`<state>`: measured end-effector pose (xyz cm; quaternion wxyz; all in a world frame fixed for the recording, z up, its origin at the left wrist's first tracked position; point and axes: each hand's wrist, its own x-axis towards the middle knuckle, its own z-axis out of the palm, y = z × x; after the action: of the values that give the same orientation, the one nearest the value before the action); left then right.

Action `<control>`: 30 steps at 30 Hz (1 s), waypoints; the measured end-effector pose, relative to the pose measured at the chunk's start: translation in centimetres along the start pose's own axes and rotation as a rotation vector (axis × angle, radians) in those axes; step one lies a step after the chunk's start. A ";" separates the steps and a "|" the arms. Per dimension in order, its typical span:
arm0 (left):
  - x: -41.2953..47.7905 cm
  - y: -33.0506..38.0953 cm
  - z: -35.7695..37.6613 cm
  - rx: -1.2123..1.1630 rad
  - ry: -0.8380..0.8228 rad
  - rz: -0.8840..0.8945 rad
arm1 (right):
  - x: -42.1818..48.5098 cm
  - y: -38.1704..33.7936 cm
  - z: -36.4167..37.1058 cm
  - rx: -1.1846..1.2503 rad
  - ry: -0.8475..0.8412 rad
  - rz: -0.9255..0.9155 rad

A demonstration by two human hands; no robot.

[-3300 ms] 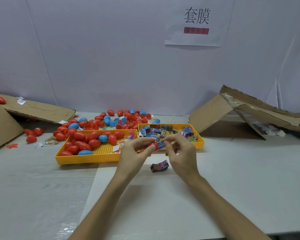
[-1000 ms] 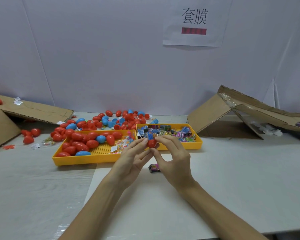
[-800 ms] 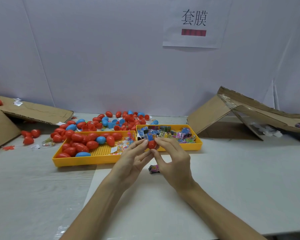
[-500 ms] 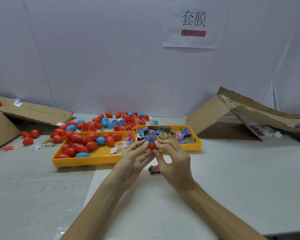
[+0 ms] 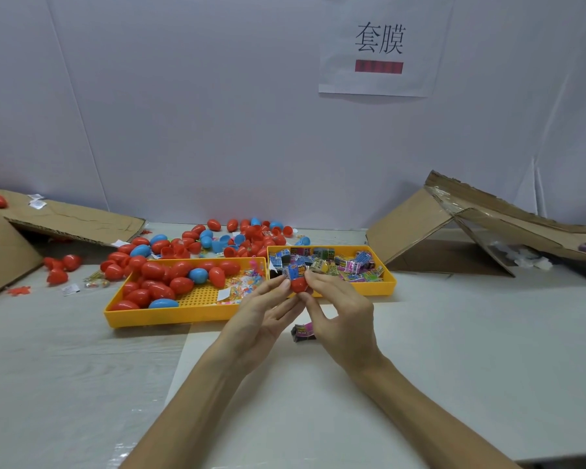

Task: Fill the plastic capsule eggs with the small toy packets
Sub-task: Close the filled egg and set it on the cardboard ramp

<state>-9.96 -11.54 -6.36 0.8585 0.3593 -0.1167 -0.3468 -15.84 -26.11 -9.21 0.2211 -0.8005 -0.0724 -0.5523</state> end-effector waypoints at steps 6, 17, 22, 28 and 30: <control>0.0 0.0 0.0 0.023 -0.017 -0.002 | -0.1 0.1 0.0 -0.024 0.021 -0.031; -0.4 0.0 0.3 0.074 -0.057 0.007 | 0.1 -0.1 -0.1 0.053 -0.044 0.020; -0.4 0.0 0.3 0.129 -0.061 -0.018 | 0.1 0.0 -0.2 0.027 -0.021 0.033; -0.4 -0.1 0.2 0.202 -0.050 -0.037 | 0.0 0.7 -0.2 -0.010 0.015 -0.013; -0.4 -0.1 0.1 0.217 -0.053 -0.041 | -0.1 0.8 -0.2 -0.013 0.033 -0.037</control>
<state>-10.36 -11.40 -6.35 0.8039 0.4434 -0.1688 -0.3588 -15.71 -26.94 -9.44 0.2066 -0.7913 -0.0800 -0.5698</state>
